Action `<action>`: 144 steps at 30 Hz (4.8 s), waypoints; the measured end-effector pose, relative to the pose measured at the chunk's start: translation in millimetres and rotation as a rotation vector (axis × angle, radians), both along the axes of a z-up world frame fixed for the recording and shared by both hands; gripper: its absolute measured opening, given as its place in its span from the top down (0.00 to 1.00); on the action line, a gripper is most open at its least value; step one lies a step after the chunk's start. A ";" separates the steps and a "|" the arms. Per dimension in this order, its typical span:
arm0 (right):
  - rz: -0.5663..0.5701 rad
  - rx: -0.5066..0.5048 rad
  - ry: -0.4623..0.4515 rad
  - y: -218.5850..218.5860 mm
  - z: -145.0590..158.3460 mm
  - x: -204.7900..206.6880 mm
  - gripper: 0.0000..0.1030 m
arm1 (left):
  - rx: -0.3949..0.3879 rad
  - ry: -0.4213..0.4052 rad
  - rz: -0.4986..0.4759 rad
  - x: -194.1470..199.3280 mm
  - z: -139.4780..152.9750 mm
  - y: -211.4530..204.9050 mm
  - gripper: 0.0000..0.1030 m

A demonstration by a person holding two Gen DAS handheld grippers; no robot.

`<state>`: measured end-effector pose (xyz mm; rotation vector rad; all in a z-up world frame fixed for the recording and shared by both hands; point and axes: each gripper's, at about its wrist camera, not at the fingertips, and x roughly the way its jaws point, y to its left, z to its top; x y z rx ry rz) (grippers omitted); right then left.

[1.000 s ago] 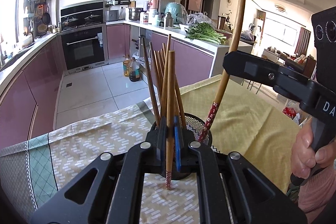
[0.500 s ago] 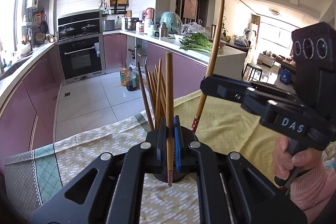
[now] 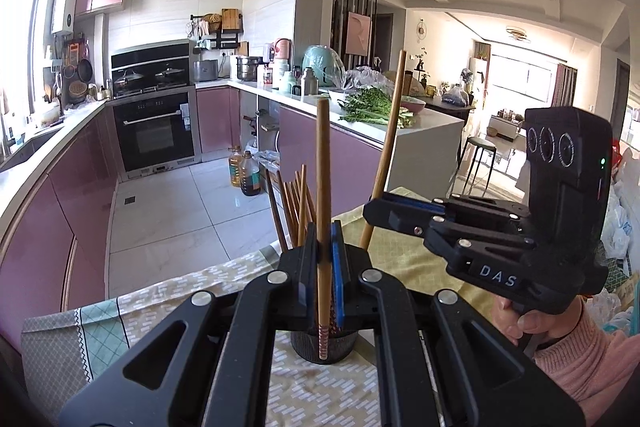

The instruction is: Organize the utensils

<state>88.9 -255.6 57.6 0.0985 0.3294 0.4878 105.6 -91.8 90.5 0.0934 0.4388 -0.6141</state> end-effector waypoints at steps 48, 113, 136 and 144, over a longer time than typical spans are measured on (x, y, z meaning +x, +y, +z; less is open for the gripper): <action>-0.007 -0.064 0.236 15.9 -64.4 50.0 0.94 | 0.081 0.264 0.006 93.9 -65.8 -23.5 0.93; -0.152 -0.108 -0.086 43.1 -54.4 -72.6 0.06 | -0.029 -0.179 0.586 -89.2 -75.0 99.8 0.06; -0.153 -0.113 -0.090 44.6 -53.2 -72.5 0.06 | -0.022 -0.196 0.590 -94.7 -74.5 97.1 0.05; -0.154 -0.108 -0.095 44.4 -52.6 -72.1 0.06 | -0.024 -0.194 0.585 -93.3 -74.2 98.2 0.06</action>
